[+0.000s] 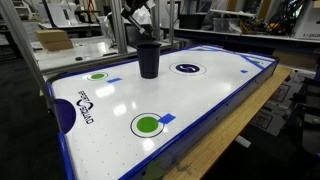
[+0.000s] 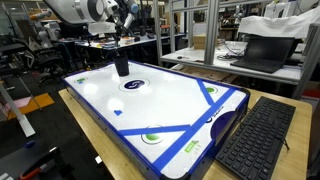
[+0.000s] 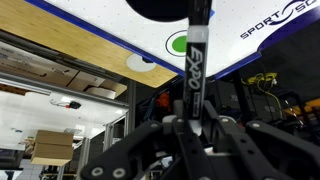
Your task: Put the marker in the cup
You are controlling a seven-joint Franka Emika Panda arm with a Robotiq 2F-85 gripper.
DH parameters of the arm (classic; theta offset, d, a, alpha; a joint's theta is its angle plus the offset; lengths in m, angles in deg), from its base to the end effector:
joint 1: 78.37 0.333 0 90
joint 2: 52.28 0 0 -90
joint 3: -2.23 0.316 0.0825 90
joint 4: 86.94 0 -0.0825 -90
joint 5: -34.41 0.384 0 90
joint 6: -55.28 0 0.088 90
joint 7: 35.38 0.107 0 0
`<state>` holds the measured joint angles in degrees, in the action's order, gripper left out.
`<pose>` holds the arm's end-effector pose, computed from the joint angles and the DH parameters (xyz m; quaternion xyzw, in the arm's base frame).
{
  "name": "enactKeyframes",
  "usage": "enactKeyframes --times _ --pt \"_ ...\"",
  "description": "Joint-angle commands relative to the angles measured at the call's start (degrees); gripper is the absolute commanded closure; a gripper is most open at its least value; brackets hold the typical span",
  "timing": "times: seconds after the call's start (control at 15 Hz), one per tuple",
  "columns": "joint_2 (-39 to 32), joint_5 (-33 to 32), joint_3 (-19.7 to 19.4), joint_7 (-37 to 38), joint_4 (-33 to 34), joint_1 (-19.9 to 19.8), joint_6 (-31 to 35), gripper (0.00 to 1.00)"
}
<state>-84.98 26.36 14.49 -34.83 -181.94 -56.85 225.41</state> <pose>0.6179 0.3902 0.3731 -0.8836 -0.2881 -0.3493 0.1191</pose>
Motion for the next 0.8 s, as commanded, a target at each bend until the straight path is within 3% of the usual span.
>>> enactKeyframes --times 0.0,0.33,0.4,0.47,0.73 --pt "-2.37 1.57 3.57 -5.31 1.01 -3.32 2.18 0.95" --pt "-5.38 3.31 8.24 -10.04 1.15 -7.65 1.68 0.95" --pt "-5.67 3.71 8.96 -10.52 1.1 -8.26 1.23 0.55" --pt "-5.77 3.92 9.56 -11.09 0.93 -8.84 1.08 0.54" --pt "-4.7 4.31 9.48 -10.69 0.33 -9.22 -0.33 0.27"
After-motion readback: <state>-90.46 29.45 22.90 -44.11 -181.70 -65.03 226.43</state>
